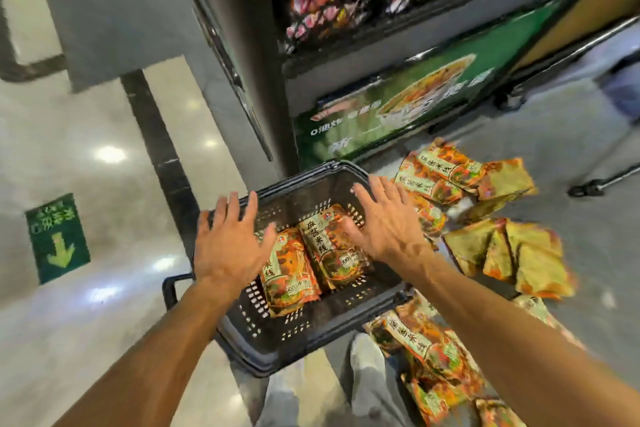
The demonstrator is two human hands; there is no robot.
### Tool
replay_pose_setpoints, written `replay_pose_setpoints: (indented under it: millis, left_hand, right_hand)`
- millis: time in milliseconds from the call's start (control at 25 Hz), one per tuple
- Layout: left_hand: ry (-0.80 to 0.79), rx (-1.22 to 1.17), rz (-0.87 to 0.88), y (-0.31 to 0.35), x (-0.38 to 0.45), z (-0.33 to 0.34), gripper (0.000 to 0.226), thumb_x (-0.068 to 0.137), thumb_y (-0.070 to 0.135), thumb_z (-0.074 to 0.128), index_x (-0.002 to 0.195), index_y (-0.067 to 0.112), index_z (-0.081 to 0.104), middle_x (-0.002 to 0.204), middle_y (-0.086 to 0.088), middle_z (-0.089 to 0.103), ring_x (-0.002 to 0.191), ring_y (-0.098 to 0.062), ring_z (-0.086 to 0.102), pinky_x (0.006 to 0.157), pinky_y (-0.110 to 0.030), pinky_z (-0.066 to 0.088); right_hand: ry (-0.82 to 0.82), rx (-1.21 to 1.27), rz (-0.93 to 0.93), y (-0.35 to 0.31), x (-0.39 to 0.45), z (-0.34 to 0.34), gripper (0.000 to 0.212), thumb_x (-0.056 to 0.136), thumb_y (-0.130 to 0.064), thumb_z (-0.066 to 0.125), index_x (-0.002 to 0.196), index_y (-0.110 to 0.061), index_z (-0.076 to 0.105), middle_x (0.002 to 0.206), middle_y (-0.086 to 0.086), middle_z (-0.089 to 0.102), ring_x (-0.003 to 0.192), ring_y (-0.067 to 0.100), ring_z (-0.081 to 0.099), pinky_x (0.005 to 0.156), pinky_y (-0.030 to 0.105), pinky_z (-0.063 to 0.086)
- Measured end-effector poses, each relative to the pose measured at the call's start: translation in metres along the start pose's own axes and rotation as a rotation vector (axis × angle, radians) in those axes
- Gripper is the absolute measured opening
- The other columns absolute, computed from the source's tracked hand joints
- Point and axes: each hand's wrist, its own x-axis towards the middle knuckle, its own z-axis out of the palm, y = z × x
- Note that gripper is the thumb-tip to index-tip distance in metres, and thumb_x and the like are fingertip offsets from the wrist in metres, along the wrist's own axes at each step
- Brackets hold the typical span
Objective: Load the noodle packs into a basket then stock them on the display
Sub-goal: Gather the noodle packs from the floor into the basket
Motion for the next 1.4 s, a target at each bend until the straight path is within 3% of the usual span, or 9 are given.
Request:
replay_pose_setpoints:
  millis: [320,520,720,880,1080,1280,1400]
  left_hand:
    - [0.275,0.077,0.352,0.027,-0.085,-0.233,0.072,0.100,0.062,0.020,0.160,0.023,0.022,0.166,-0.010,0.023,0.154,-0.027,0.017,0.124,-0.052,0.015]
    - [0.330,0.090,0.596,0.085,-0.167,-0.295,0.077,0.095,0.063,0.017,0.157,0.021,0.032,0.163,-0.012,0.031,0.152,-0.029,0.025,0.122,-0.053,0.020]
    - [0.269,0.114,0.818,0.171,-0.244,-0.281,0.074,0.097,0.062,0.025,0.158,0.021,0.032,0.164,-0.012,0.029,0.152,-0.027,0.025,0.122,-0.052,0.021]
    - [0.222,0.154,0.995,0.239,-0.310,-0.246,0.081,0.090,0.062,0.019,0.153,0.018,0.042,0.159,-0.014,0.039,0.149,-0.030,0.032,0.119,-0.055,0.026]
    - [0.170,0.276,1.094,0.299,-0.367,-0.207,0.086,0.088,0.066,0.009,0.156,0.021,0.035,0.164,-0.011,0.031,0.152,-0.029,0.026,0.121,-0.053,0.023]
    - [0.166,0.303,1.153,0.348,-0.400,-0.188,0.086,0.088,0.066,0.011,0.158,0.022,0.031,0.166,-0.008,0.027,0.154,-0.025,0.022,0.124,-0.050,0.019]
    - [0.162,0.361,1.217,0.376,-0.403,-0.175,0.085,0.089,0.067,0.008,0.159,0.022,0.027,0.166,-0.008,0.024,0.154,-0.026,0.020,0.124,-0.049,0.018]
  right_hand:
    - [0.203,0.100,0.289,0.001,-0.156,-0.192,0.074,0.092,-0.066,0.037,0.149,-0.020,0.046,0.158,0.011,0.041,0.148,0.031,0.032,0.124,0.053,0.017]
    - [0.331,0.186,0.579,0.041,-0.298,-0.238,0.072,0.094,-0.067,0.039,0.151,-0.023,0.042,0.160,0.009,0.039,0.150,0.029,0.030,0.124,0.053,0.013]
    - [0.391,0.237,0.867,0.068,-0.430,-0.203,0.073,0.089,-0.067,0.032,0.140,-0.020,0.054,0.146,0.013,0.054,0.138,0.033,0.045,0.118,0.051,0.023]
    - [0.314,0.318,1.095,0.092,-0.537,-0.144,0.075,0.089,-0.067,0.034,0.146,-0.020,0.052,0.153,0.011,0.049,0.144,0.032,0.041,0.121,0.055,0.024]
    - [0.226,0.360,1.287,0.112,-0.650,-0.080,0.077,0.088,-0.068,0.034,0.143,-0.019,0.056,0.150,0.013,0.052,0.141,0.033,0.045,0.116,0.054,0.032]
    - [0.190,0.412,1.397,0.122,-0.711,-0.038,0.080,0.089,-0.069,0.028,0.148,-0.020,0.050,0.154,0.011,0.048,0.144,0.032,0.041,0.119,0.052,0.028]
    - [0.168,0.450,1.452,0.128,-0.723,-0.013,0.077,0.091,-0.068,0.036,0.150,-0.020,0.047,0.155,0.011,0.046,0.146,0.030,0.038,0.121,0.052,0.026]
